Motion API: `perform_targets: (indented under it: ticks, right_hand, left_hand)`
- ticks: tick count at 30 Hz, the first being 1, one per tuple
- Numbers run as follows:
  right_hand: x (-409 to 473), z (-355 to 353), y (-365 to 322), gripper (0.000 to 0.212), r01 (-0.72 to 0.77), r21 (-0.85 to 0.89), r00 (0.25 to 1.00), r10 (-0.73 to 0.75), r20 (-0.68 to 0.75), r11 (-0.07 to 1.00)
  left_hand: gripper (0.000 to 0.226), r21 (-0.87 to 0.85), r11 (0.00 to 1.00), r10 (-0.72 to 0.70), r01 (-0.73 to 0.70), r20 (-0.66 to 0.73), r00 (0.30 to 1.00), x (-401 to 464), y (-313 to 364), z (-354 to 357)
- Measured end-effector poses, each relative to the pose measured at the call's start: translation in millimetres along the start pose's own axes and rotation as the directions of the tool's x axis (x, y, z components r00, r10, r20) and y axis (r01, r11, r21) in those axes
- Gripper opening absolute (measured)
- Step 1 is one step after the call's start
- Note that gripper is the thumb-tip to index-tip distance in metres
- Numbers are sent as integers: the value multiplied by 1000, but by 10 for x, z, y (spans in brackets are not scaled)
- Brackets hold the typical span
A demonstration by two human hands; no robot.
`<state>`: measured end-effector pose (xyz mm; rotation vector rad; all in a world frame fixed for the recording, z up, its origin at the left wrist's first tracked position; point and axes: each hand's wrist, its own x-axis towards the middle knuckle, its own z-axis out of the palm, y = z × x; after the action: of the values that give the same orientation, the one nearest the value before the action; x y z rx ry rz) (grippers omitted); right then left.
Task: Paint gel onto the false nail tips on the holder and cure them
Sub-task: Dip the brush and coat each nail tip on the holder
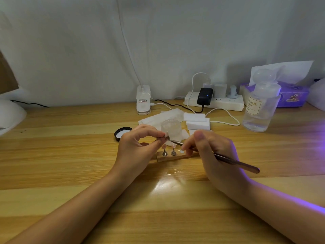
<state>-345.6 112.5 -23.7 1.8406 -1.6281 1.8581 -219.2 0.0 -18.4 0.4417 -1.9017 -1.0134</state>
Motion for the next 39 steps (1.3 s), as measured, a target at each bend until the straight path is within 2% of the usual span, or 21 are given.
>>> perform_targets:
  ticks: [4,7,10,15,21,24,29,31,34,39]
  right_hand:
    - [-5,-13,-7,37,-11,51,1000,12,-15,999]
    - [9,-12,7,30,-18,-32,1000,18,-19,999]
    - [15,2,18,36,-12,-83,1000,12,2,996]
    - [-2,4,28,55,39,-2,999,-39,-12,999]
    - [12,-11,15,37,37,-55,999,-39,-34,998]
    - [21,-3,19,42,44,-104,999,-44,6,994]
    - [6,-4,11,52,65,-27,997,-66,-27,998]
    - [3,-6,6,41,52,-5,998,-52,-40,999]
    - [12,-14,8,31,19,-63,999,-22,-37,998]
    - [10,-5,13,45,11,-82,1000,-11,-1,997]
  left_hand:
    - [8,-1,1000,-2,2,5,1000,5,-2,7]
    - [9,4,1000,0,0,19,1000,5,-11,4]
    - [7,-12,1000,-1,2,10,1000,3,-4,6]
    - [7,-14,1000,-11,11,8,1000,0,3,8]
    - [7,-3,1000,-17,17,19,1000,2,-5,6]
    - [8,0,1000,-20,20,13,1000,-2,-2,5]
    - [9,6,1000,-12,12,21,1000,-2,15,4]
    - [7,4,1000,-17,17,21,1000,-5,14,6]
    - [7,6,1000,-20,20,27,999,-6,12,-1]
    - [8,-15,1000,-20,20,13,1000,-5,22,8]
